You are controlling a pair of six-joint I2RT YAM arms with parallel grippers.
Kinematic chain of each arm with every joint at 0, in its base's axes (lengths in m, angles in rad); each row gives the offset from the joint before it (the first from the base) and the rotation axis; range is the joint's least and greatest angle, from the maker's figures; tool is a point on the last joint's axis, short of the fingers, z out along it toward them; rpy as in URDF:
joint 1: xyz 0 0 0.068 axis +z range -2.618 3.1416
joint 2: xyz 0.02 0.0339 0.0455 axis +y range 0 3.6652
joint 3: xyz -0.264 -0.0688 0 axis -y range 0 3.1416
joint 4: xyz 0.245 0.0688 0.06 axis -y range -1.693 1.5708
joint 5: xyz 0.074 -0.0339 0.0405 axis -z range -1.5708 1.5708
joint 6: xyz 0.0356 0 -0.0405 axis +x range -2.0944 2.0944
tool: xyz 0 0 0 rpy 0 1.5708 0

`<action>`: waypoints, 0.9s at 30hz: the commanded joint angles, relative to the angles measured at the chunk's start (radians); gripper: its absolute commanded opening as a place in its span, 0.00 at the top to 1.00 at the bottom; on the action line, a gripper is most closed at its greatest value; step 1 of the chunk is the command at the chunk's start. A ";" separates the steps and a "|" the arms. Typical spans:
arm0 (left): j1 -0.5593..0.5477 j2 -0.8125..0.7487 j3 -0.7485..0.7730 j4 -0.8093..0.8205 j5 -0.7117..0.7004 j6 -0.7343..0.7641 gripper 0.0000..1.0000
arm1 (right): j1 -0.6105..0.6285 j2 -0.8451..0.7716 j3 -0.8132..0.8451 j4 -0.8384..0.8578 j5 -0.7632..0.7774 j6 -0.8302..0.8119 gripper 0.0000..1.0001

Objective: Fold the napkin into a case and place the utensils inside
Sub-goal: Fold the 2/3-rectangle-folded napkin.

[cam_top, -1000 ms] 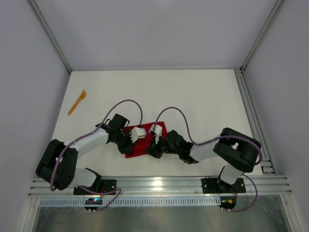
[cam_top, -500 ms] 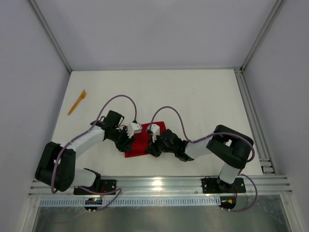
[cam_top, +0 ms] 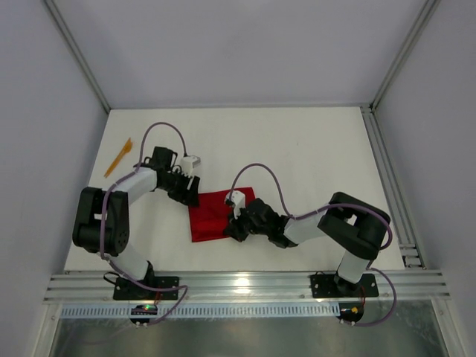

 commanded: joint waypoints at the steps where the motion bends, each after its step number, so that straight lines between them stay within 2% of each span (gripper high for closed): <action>1: 0.002 0.071 0.025 0.022 -0.012 -0.067 0.37 | 0.000 0.032 0.009 -0.040 0.013 0.004 0.90; 9: 0.002 0.140 0.029 0.070 -0.050 -0.071 0.37 | -0.001 0.039 0.006 -0.030 0.003 0.010 0.90; 13: 0.002 0.163 0.033 0.059 0.014 -0.062 0.38 | -0.001 0.039 0.004 -0.027 -0.003 0.007 0.90; 14: 0.002 0.167 0.039 0.052 0.068 -0.061 0.40 | 0.000 0.039 0.004 -0.028 -0.003 0.006 0.91; 16: 0.001 0.178 0.042 0.030 0.111 -0.044 0.50 | -0.001 0.039 0.006 -0.028 -0.004 0.004 0.90; 17: 0.002 0.178 0.041 0.016 0.138 -0.039 0.62 | -0.001 0.041 0.006 -0.031 -0.003 0.007 0.90; 19: 0.002 0.164 0.035 0.007 0.162 -0.015 0.73 | 0.000 0.045 0.009 -0.034 -0.007 0.013 0.90; 20: 0.002 0.154 0.022 0.004 0.174 -0.007 0.84 | -0.003 0.047 0.010 -0.034 -0.009 0.018 0.90; 24: 0.002 0.065 -0.019 0.021 0.199 0.060 0.99 | -0.009 0.050 0.013 -0.043 -0.012 0.039 0.90; 27: -0.001 -0.018 -0.056 0.041 0.183 0.113 1.00 | -0.011 0.044 0.025 -0.074 -0.017 0.043 0.90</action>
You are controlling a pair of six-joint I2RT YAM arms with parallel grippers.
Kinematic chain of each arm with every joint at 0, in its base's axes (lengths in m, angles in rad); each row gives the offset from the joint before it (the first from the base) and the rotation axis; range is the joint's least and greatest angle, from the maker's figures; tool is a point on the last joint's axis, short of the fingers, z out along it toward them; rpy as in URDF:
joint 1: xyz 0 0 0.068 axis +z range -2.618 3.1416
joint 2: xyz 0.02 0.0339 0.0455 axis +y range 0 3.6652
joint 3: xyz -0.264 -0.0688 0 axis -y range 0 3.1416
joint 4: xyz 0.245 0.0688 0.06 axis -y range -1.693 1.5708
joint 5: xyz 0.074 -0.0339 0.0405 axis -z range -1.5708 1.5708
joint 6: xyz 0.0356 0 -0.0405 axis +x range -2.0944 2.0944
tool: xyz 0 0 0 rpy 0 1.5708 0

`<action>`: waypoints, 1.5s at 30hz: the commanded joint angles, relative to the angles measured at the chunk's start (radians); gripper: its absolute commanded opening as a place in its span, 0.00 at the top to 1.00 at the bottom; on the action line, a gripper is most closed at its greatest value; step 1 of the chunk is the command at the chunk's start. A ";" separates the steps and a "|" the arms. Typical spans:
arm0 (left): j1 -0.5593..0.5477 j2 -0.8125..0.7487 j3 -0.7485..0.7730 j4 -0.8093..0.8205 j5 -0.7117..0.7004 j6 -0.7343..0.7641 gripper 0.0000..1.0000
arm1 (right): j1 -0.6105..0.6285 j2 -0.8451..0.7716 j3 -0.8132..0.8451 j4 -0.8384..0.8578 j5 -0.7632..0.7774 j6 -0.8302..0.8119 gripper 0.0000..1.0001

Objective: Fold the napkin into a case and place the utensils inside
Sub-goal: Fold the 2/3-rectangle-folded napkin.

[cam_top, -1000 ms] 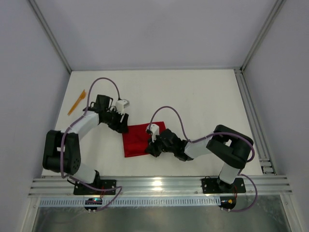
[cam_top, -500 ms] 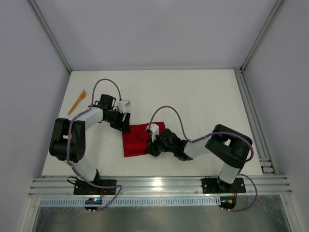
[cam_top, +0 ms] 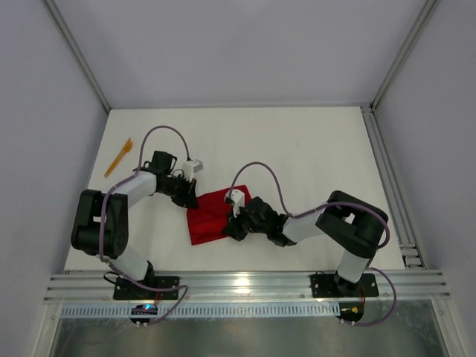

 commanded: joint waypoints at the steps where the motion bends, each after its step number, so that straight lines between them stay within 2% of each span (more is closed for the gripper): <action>1: -0.006 -0.114 -0.033 0.015 0.028 0.091 1.00 | -0.003 0.025 0.017 -0.093 0.000 0.010 0.90; 8: -0.130 -0.274 -0.130 0.024 -0.135 0.240 1.00 | -0.016 0.039 0.095 -0.204 -0.008 0.038 0.90; 13: -0.200 -0.376 -0.177 0.001 -0.228 0.303 1.00 | -0.040 0.049 0.092 -0.189 -0.022 0.108 0.91; 18: -0.234 -0.392 -0.170 -0.040 -0.231 0.320 1.00 | -0.056 0.065 0.112 -0.184 -0.022 0.179 0.90; 22: -0.334 -0.412 -0.176 -0.060 -0.280 0.303 1.00 | -0.057 0.077 0.120 -0.192 -0.012 0.216 0.90; 29: -0.427 -0.436 -0.193 -0.068 -0.340 0.302 1.00 | -0.063 0.063 0.120 -0.201 0.027 0.268 0.90; 36: -0.486 -0.475 -0.246 -0.109 -0.310 0.300 1.00 | -0.100 0.062 0.089 -0.141 0.047 0.377 0.90; 39: -0.524 -0.473 -0.272 -0.099 -0.325 0.308 0.99 | -0.109 0.051 0.060 -0.100 0.064 0.414 0.89; 45: -0.564 -0.433 -0.326 -0.001 -0.411 0.305 0.98 | -0.108 0.011 0.071 -0.139 0.084 0.404 0.87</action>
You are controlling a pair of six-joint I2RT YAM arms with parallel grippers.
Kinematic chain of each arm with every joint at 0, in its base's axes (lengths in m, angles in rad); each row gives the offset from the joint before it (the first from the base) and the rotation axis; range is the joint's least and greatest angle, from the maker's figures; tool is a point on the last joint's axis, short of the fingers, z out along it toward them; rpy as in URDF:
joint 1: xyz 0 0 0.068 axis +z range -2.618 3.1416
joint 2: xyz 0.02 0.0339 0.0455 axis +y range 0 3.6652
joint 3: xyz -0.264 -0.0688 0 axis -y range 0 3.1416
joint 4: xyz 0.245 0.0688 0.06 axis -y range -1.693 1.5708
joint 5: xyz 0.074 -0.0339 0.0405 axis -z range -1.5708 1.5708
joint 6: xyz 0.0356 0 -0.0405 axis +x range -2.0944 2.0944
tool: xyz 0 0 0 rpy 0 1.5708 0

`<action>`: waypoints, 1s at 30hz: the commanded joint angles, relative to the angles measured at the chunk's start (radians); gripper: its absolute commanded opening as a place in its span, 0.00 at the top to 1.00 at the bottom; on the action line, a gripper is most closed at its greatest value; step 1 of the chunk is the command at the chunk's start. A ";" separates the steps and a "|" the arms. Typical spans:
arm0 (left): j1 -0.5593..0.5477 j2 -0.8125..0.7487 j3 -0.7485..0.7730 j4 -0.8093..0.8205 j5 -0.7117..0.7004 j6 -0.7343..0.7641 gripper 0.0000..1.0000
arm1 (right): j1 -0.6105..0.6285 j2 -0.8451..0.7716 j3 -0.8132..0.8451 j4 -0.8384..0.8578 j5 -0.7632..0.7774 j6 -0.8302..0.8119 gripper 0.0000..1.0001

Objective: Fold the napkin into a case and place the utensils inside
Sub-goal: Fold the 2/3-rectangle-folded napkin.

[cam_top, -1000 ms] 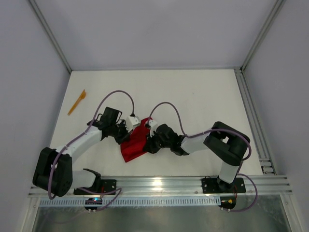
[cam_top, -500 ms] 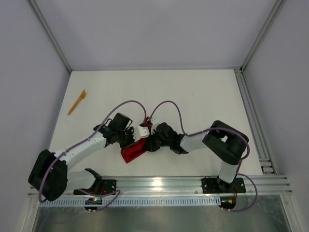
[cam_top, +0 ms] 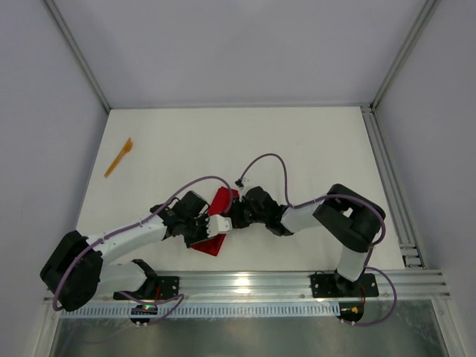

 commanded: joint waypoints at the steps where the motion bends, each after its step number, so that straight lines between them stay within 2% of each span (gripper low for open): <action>1: -0.022 0.026 -0.017 0.069 -0.055 -0.012 0.98 | -0.007 -0.040 -0.003 -0.066 0.079 0.000 0.86; 8: -0.023 0.063 0.007 0.111 -0.063 -0.053 0.97 | 0.005 -0.100 0.010 -0.146 0.111 -0.034 0.83; 13: -0.023 0.081 0.012 0.106 -0.058 -0.064 0.98 | 0.005 -0.208 -0.003 -0.222 0.151 -0.065 0.80; 20: -0.023 0.084 0.027 0.102 -0.055 -0.062 0.98 | -0.087 -0.329 -0.021 -0.287 0.127 -0.134 0.65; 24: -0.023 0.087 0.044 0.083 -0.048 -0.067 0.97 | -0.159 -0.300 0.025 -0.279 0.039 -0.198 0.51; 30: -0.023 0.075 0.047 0.077 -0.042 -0.070 0.97 | -0.221 -0.176 0.129 -0.255 -0.054 -0.227 0.46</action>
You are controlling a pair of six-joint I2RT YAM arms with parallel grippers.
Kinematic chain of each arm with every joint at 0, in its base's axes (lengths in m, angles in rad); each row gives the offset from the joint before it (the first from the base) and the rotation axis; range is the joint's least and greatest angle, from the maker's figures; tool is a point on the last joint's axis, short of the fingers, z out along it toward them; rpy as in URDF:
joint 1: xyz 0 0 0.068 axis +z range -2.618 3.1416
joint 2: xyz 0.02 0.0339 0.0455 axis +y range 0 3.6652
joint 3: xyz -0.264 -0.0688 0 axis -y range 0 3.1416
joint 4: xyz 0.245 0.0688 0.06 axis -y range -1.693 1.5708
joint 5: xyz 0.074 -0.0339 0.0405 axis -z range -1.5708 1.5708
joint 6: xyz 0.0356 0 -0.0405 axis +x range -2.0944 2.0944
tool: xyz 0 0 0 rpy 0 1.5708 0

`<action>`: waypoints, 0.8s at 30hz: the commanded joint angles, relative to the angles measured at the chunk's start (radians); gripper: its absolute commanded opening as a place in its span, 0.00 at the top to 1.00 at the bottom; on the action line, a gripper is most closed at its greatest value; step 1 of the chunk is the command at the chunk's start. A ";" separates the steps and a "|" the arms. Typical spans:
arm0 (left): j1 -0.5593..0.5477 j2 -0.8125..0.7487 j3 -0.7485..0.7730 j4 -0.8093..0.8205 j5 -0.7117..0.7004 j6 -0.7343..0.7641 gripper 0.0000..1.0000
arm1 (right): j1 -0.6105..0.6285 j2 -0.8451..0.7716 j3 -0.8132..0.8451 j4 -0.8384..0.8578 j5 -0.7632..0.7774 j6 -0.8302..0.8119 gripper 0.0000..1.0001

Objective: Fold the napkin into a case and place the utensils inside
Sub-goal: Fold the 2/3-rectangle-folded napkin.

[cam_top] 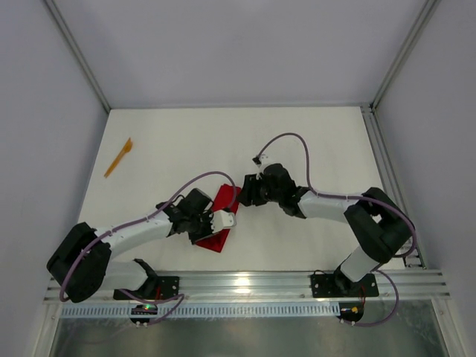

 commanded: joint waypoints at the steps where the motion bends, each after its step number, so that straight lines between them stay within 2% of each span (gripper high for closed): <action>1: -0.005 -0.009 0.027 -0.002 0.002 -0.016 0.97 | -0.029 0.050 0.084 0.027 -0.086 -0.042 0.46; 15: -0.005 -0.023 0.044 -0.011 0.003 -0.014 0.97 | -0.029 0.239 0.300 -0.128 -0.123 -0.168 0.46; 24: -0.003 -0.008 0.051 -0.015 0.008 -0.008 0.96 | -0.029 0.308 0.305 -0.139 -0.105 -0.186 0.43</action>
